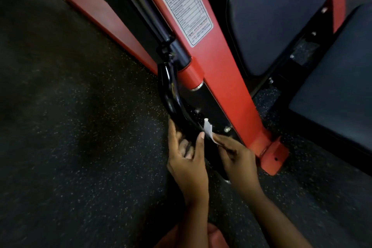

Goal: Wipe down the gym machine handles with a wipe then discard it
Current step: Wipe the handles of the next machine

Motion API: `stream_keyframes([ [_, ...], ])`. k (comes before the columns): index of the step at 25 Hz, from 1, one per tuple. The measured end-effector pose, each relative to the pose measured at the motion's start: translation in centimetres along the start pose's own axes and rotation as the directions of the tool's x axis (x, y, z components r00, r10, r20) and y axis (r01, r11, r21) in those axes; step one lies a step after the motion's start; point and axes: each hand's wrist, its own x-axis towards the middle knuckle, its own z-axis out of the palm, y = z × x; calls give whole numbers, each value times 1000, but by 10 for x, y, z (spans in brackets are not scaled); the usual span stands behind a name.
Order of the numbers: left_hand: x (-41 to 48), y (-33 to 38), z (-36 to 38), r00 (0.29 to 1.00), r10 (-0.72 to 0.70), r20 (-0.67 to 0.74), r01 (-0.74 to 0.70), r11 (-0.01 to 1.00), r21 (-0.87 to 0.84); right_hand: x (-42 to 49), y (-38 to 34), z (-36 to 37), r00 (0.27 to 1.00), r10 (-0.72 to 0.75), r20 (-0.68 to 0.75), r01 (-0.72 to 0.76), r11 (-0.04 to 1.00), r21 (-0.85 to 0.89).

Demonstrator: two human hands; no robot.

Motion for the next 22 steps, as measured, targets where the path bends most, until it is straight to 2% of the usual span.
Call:
stream_keyframes([
  [2, -3, -3, 3, 997, 68, -24, -67, 996, 62, 17, -13, 3, 996, -85, 10, 85, 996, -24],
  [4, -4, -8, 3, 991, 130, -22, -127, 987, 101, 33, -27, 9, 984, -173, 36, 172, 985, 23],
  [6, -5, -12, 1, 984, 176, -12, -173, 977, 128, 32, -26, 11, 978, -205, 27, 204, 978, 39],
  [8, -4, -13, 0, 981, 196, -8, -192, 971, 144, 14, -8, 6, 983, -181, 25, 181, 983, -5],
  [13, -2, -19, 1, 979, 204, 5, -203, 971, 130, -23, 42, -15, 999, 1, 34, 3, 993, -115],
  [16, -2, -18, 2, 980, 199, 0, -197, 969, 150, 5, 17, -8, 994, -37, 99, 46, 995, -92],
  [19, -3, -18, 3, 979, 204, -6, -199, 957, 211, 29, -10, 5, 984, -111, 139, 108, 994, 30],
  [22, -11, -21, 1, 987, 159, 38, -164, 952, 258, 9, 11, -1, 990, -75, 122, 73, 997, 22],
])
